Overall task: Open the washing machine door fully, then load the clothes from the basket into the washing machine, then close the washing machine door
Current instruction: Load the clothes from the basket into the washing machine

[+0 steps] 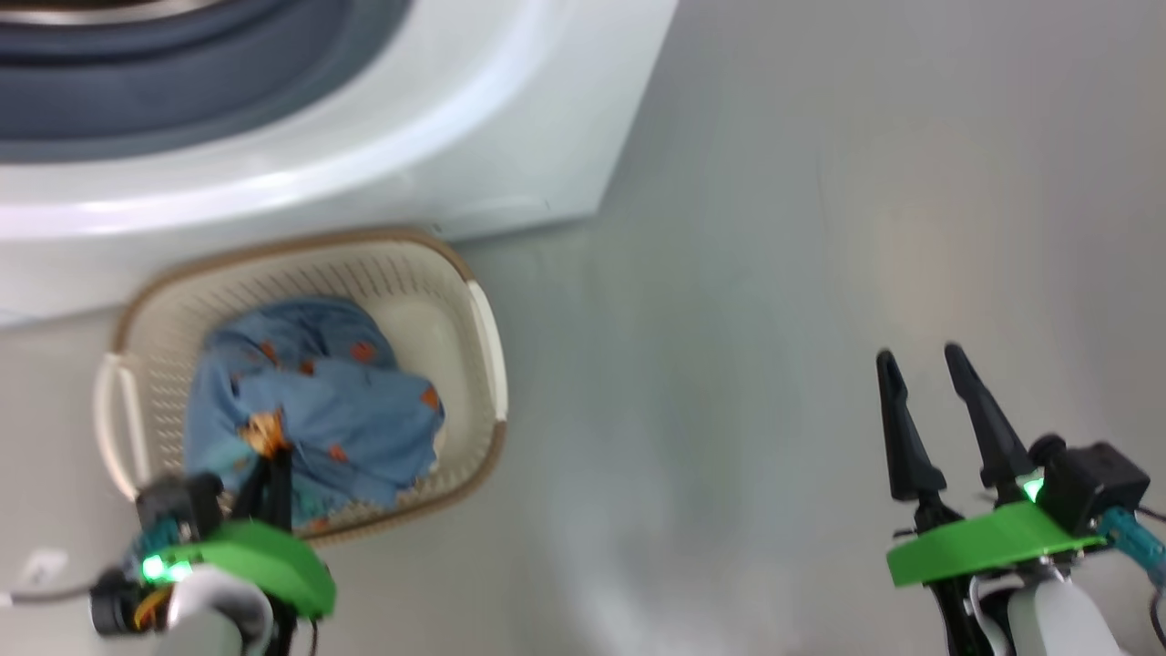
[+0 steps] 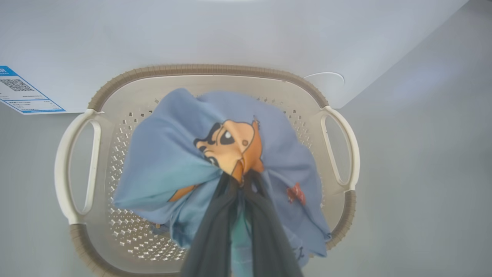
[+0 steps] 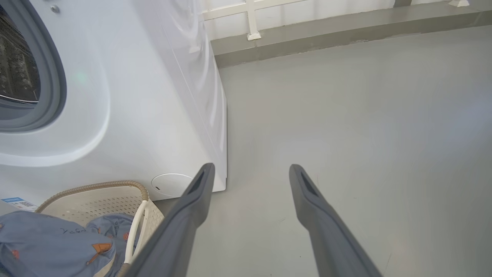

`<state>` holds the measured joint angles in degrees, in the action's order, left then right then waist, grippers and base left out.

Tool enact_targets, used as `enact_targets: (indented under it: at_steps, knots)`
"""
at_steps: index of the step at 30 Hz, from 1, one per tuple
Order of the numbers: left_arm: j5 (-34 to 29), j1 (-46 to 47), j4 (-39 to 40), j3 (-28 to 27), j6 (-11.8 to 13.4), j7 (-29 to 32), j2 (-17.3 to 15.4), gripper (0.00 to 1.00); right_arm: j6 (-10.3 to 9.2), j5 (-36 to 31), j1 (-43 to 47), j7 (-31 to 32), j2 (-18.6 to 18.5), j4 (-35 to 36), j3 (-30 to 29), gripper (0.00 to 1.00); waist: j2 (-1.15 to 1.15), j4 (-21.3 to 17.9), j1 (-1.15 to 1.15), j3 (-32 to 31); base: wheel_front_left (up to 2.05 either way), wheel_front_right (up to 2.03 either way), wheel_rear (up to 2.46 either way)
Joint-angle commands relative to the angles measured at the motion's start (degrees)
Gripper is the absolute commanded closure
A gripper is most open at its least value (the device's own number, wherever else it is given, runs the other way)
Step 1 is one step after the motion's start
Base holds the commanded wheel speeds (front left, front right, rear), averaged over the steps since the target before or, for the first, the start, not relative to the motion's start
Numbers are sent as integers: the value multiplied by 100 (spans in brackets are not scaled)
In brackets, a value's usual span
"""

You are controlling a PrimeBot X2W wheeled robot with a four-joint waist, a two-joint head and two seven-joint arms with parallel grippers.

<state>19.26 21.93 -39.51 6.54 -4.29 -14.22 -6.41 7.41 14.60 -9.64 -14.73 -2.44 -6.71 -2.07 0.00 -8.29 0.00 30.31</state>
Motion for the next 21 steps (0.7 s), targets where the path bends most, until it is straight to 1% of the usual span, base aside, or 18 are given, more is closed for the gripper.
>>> enact_targets:
  at_steps: [1,9,14,21]
  knots:
    - [-59,-309,228,-223,2,-77,-66,100,8,-61,214,-27,-43,88,97,0,0,485,0,-946,0,0,0]
    - [-139,-1218,865,-494,-41,-77,182,100,8,-154,658,-27,-45,22,50,0,0,691,0,-1735,0,0,0]
    - [-191,-1621,1258,-604,-28,-77,278,100,8,-147,848,-27,-78,6,32,0,0,782,0,-2052,0,0,0]
    - [-258,-1997,1753,-660,-49,-77,332,100,8,-182,1083,-27,-149,13,11,0,0,919,0,-2447,0,0,0]
